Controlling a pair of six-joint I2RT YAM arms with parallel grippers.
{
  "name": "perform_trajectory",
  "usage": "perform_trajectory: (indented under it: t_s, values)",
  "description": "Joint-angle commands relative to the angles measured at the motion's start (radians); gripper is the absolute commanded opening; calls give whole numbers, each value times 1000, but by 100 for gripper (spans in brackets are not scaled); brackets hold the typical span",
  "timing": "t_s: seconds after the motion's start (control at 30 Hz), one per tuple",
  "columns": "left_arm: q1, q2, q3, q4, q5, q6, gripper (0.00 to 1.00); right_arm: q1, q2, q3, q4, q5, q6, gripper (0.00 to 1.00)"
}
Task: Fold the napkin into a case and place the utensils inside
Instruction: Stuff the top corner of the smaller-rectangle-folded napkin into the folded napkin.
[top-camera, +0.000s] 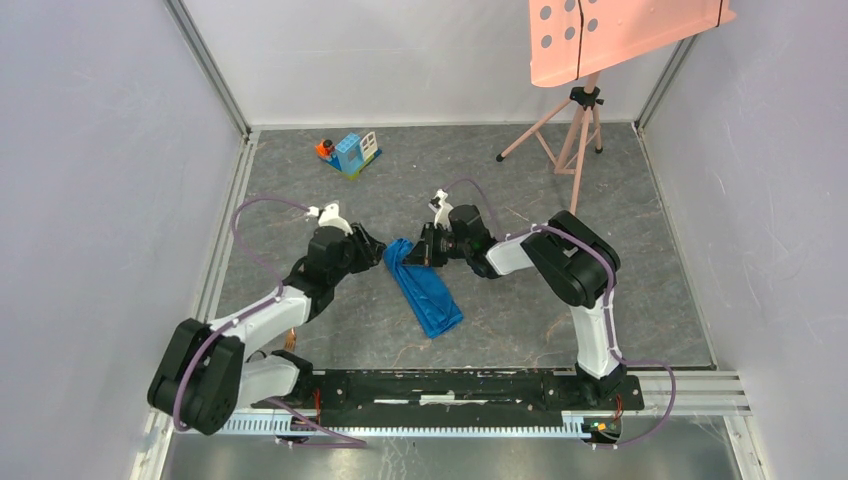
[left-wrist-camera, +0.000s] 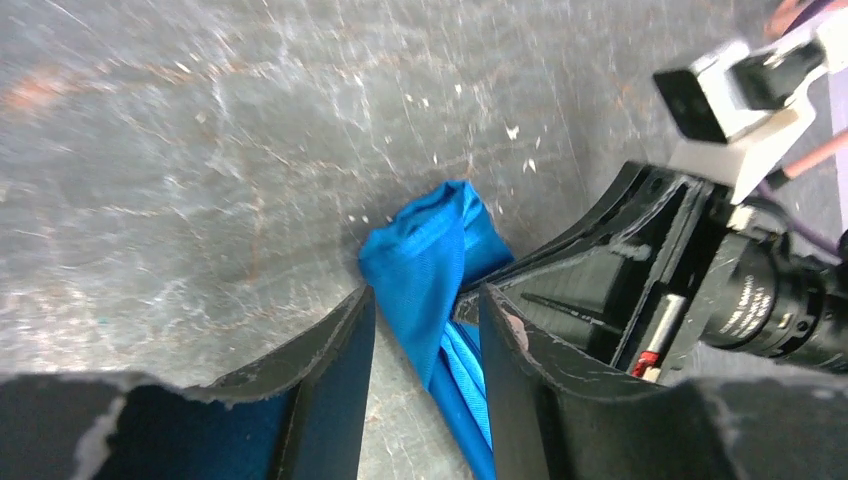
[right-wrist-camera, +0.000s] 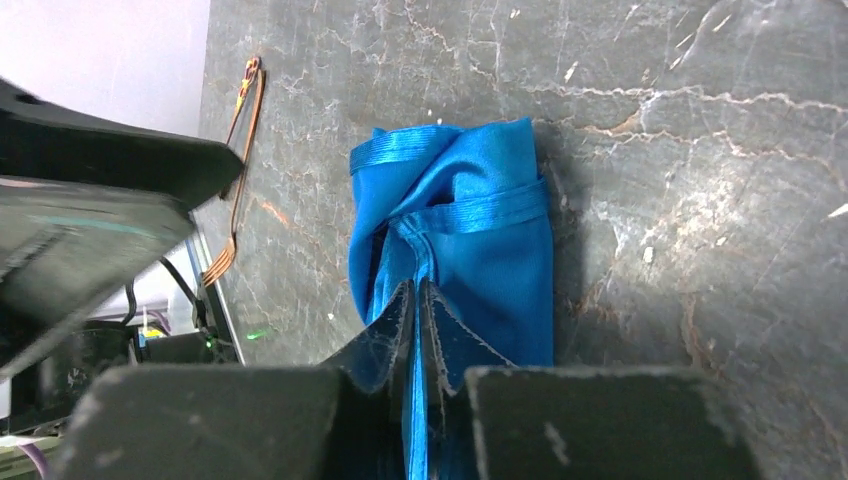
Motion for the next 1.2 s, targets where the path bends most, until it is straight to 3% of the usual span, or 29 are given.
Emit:
perform_trajectory:
  t_s: [0.0, 0.23, 0.53, 0.63, 0.9, 1.07, 1.17]
  values:
    - [4, 82, 45, -30, 136, -60, 51, -6, -91, -23, -33, 0, -75, 3]
    - [0, 229, 105, -8, 82, 4, 60, 0, -2, 28, -71, 20, -93, 0]
    - [-76, 450, 181, 13, -16, 15, 48, 54, 124, 236, -133, 57, -74, 0]
    - [-75, 396, 132, 39, -33, 20, 48, 41, 73, 197, -154, 82, -104, 0]
    - [0, 157, 147, -160, -7, 50, 57, 11, 31, 157, -163, 36, -148, 0]
    - [37, 229, 229, -158, 37, 73, 50, 11, 42, 150, -145, 22, -140, 0]
    - [37, 305, 264, -107, 96, 75, 41, 10, 43, 147, -142, 22, -141, 0]
